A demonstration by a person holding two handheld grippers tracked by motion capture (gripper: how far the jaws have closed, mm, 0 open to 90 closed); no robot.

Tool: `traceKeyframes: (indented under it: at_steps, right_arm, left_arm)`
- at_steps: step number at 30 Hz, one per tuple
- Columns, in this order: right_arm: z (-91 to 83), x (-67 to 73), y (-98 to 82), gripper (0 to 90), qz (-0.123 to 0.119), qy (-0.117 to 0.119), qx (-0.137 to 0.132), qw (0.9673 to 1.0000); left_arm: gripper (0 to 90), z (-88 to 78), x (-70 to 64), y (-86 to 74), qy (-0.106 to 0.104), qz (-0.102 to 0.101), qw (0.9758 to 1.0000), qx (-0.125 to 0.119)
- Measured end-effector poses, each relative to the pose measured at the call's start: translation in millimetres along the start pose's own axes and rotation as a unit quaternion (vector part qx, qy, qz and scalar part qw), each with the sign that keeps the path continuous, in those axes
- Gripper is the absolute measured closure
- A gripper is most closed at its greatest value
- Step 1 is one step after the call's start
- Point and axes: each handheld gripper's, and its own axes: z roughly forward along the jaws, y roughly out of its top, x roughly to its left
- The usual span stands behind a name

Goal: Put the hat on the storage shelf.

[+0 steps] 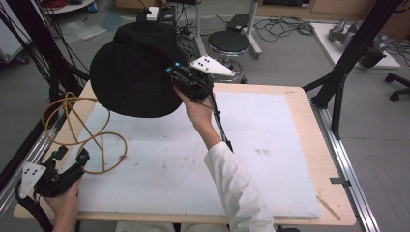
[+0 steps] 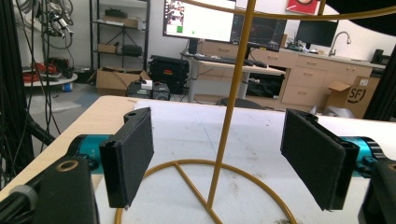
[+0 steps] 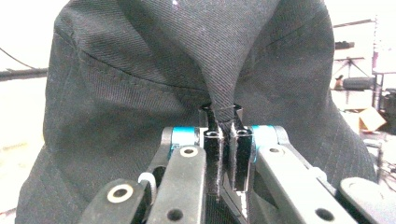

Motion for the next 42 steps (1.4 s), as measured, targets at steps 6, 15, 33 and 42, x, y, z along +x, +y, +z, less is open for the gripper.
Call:
traceKeyframes:
  at_steps: [6,15,33,42]
  right_arm:
    - [-2.2,4.9,3.7,87.3,0.011,0.018,-0.024,0.9995]
    - [-0.1,16.8,8.1,87.3,0.023,0.045,-0.035,0.9981]
    - [32.8,71.4,9.5,87.2,0.018,0.127,-0.039,0.991]
    - [50.8,86.2,0.0,87.2,0.023,0.145,-0.028,0.9887]
  left_arm:
    - [25.7,0.2,-0.2,-0.1,-0.001,0.0,1.0,0.001]
    - [25.6,1.1,-1.1,-0.2,-0.003,0.0,1.0,0.0]
    - [25.6,-0.7,1.4,0.0,0.0,-0.005,1.0,-0.003]
    - [25.6,-1.0,1.4,0.2,0.0,-0.005,1.0,-0.005]
